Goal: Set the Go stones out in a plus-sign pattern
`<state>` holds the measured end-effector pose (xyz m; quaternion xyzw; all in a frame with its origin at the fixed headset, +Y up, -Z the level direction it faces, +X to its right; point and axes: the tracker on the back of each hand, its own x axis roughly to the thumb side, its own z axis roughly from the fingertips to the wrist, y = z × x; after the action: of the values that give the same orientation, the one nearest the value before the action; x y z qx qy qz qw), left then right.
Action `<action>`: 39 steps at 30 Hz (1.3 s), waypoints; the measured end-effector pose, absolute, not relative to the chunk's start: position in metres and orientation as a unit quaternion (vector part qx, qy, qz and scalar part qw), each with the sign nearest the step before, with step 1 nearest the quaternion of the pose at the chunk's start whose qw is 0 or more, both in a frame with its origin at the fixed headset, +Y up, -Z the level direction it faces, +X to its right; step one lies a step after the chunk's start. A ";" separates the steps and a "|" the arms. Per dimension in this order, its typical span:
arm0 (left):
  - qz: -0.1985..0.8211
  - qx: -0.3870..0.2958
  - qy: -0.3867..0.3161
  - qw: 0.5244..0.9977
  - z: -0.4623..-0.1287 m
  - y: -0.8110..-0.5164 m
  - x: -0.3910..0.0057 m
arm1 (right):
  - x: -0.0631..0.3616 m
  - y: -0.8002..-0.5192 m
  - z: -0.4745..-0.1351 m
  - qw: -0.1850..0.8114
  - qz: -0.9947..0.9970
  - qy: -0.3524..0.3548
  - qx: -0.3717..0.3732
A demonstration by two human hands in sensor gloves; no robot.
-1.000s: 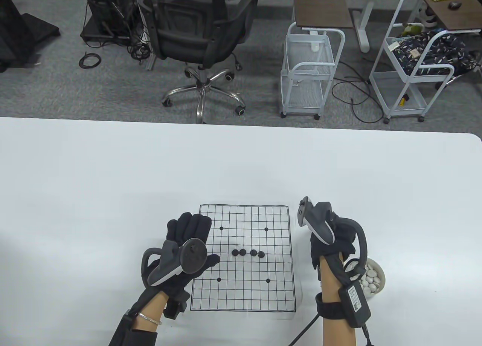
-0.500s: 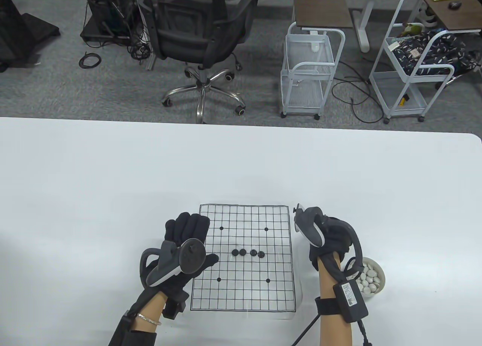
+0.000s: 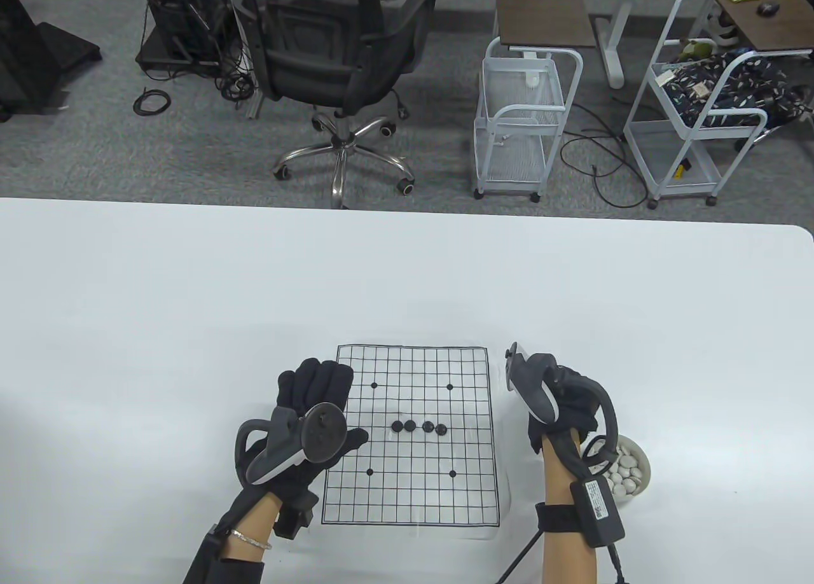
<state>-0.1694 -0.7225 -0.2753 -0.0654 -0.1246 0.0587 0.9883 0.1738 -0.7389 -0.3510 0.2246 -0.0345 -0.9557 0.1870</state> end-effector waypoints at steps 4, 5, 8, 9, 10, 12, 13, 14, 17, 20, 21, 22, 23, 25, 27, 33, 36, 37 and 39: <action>0.059 -0.064 -0.125 0.988 -0.275 -0.722 -0.169 | 0.171 -0.730 -0.349 0.169 -0.959 -0.014 0.227; 0.058 -0.063 -0.125 0.988 -0.275 -0.722 -0.169 | 0.170 -0.728 -0.349 0.168 -0.960 -0.005 0.226; 0.059 -0.062 -0.125 0.989 -0.275 -0.722 -0.170 | 0.162 -0.716 -0.347 0.159 -0.963 0.029 0.217; 0.059 -0.062 -0.125 0.988 -0.276 -0.722 -0.170 | 0.160 -0.713 -0.345 0.156 -0.963 0.037 0.214; 0.060 -0.062 -0.124 0.989 -0.276 -0.722 -0.170 | 0.153 -0.704 -0.342 0.148 -0.967 0.061 0.201; 0.059 -0.061 -0.123 0.989 -0.275 -0.722 -0.170 | 0.141 -0.691 -0.336 0.130 -0.973 0.095 0.166; 0.059 -0.060 -0.122 0.989 -0.275 -0.721 -0.171 | 0.132 -0.684 -0.331 0.110 -0.978 0.115 0.133; 0.059 -0.059 -0.122 0.989 -0.275 -0.721 -0.171 | 0.127 -0.681 -0.329 0.090 -0.983 0.122 0.105; 0.061 -0.056 -0.118 0.990 -0.275 -0.720 -0.173 | 0.098 -0.671 -0.319 -0.023 -0.991 0.129 -0.004; 0.060 -0.053 -0.114 0.990 -0.276 -0.719 -0.174 | 0.073 -0.674 -0.316 -0.087 -0.987 0.099 -0.096; 0.060 -0.052 -0.113 0.990 -0.276 -0.719 -0.174 | 0.064 -0.677 -0.315 -0.103 -0.984 0.084 -0.123; 0.061 -0.053 -0.111 0.991 -0.276 -0.719 -0.175 | 0.053 -0.682 -0.315 -0.115 -0.979 0.068 -0.152; 0.062 -0.053 -0.111 0.991 -0.276 -0.719 -0.175 | 0.047 -0.685 -0.315 -0.121 -0.977 0.059 -0.165; 0.063 -0.055 -0.110 0.990 -0.277 -0.719 -0.176 | 0.027 -0.696 -0.316 -0.118 -0.972 0.033 -0.203; 0.061 -0.055 -0.108 0.991 -0.277 -0.719 -0.176 | 0.013 -0.705 -0.316 -0.100 -0.969 0.020 -0.223; 0.061 -0.053 -0.102 0.992 -0.277 -0.718 -0.179 | -0.018 -0.729 -0.319 -0.043 -0.965 -0.008 -0.260; 0.067 -0.055 -0.099 0.991 -0.278 -0.717 -0.180 | -0.024 -0.735 -0.319 -0.025 -0.964 -0.011 -0.266; 0.068 -0.056 -0.098 0.991 -0.278 -0.718 -0.181 | -0.026 -0.736 -0.318 -0.013 -0.963 -0.013 -0.269; 0.070 -0.056 -0.099 0.991 -0.279 -0.718 -0.181 | -0.028 -0.740 -0.317 0.008 -0.962 -0.013 -0.271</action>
<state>-0.1815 -0.7182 -0.2786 -0.0560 -0.0989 0.0696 0.9911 -0.0280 -0.7397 -0.3171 -0.2710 -0.0129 -0.9624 0.0083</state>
